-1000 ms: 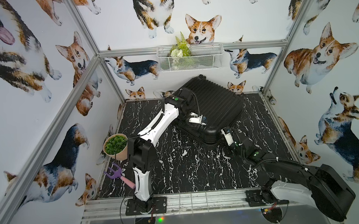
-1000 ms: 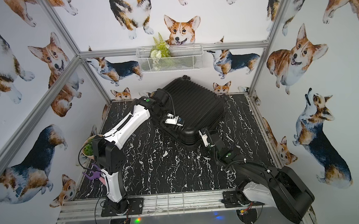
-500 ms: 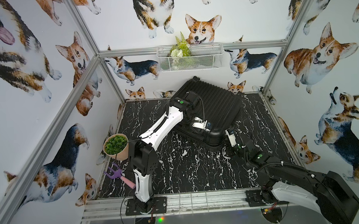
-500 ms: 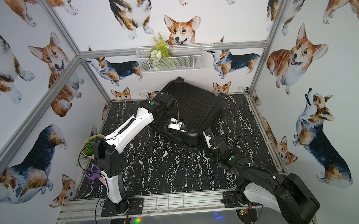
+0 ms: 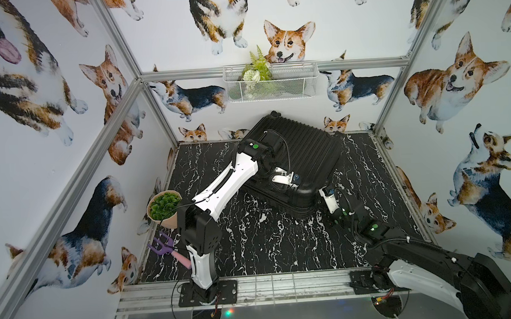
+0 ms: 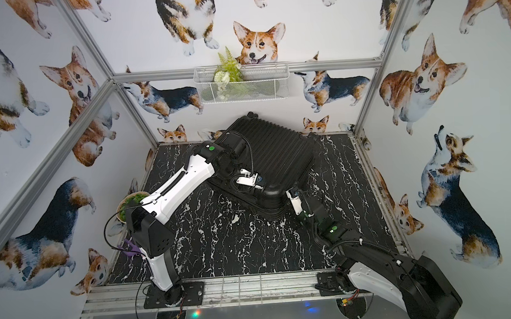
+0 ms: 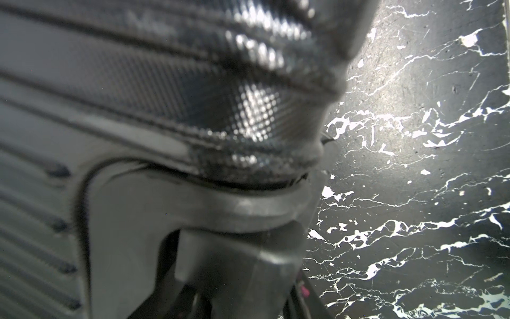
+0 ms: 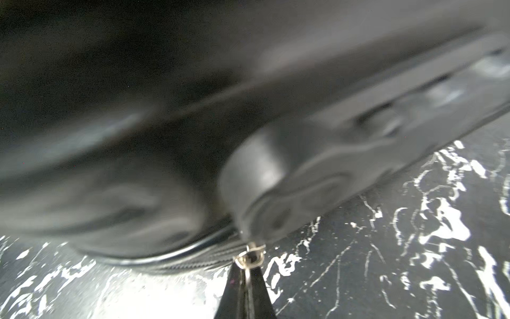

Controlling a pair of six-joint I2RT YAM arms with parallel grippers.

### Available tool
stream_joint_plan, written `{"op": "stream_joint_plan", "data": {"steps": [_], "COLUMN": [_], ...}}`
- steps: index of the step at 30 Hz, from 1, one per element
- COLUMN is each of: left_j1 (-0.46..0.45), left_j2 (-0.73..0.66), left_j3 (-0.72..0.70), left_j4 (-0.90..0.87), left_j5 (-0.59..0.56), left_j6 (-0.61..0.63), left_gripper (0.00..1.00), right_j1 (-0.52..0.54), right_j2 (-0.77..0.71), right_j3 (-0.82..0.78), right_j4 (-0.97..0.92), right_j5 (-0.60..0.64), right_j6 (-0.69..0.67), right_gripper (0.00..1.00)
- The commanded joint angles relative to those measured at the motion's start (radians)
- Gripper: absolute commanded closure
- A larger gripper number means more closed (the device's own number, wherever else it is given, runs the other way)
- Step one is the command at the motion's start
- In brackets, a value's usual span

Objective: Close the suitcase zippers
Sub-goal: Zip the zipper on the suitcase.

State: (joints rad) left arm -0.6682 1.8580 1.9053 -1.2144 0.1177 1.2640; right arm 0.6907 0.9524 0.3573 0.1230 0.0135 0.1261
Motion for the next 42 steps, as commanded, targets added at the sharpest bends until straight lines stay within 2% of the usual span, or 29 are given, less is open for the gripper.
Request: {"op": "stream_joint_plan", "data": {"steps": [1,12,18,23,34,38,42], "left_j1": [-0.004,-0.039,-0.059,-0.087,-0.147,-0.165,-0.184], "left_j2": [-0.023,0.012,0.009,0.024,0.09,0.093,0.1], "left_j3": [0.017,0.036,0.009,0.007,0.063,0.073,0.08], "left_j4": [0.172,0.212,0.256,0.286,0.329,0.37,0.405], "left_j5": [-0.044,-0.087,-0.058,-0.063,-0.107,-0.091,-0.123], "left_j6": [-0.075,-0.225,-0.288,-0.354,-0.541,-0.622,-0.682], "left_gripper": [0.82,0.89,0.89,0.9,0.92,0.92,0.92], "right_j1": [0.012,0.099,0.122,0.128,0.127,0.127,0.127], "right_j2": [-0.004,0.066,0.1,0.117,0.161,0.222,0.26], "right_j3": [-0.004,0.017,0.021,0.029,0.032,0.045,0.064], "right_j4": [0.042,0.125,0.177,0.193,0.273,0.3,0.319], "right_j5": [-0.132,-0.233,-0.22,-0.138,-0.121,-0.112,-0.123], "right_j6": [-0.034,-0.078,-0.061,-0.043,-0.05,-0.054,-0.059], "right_gripper": [1.0,1.0,1.0,1.0,1.0,1.0,1.0]}}
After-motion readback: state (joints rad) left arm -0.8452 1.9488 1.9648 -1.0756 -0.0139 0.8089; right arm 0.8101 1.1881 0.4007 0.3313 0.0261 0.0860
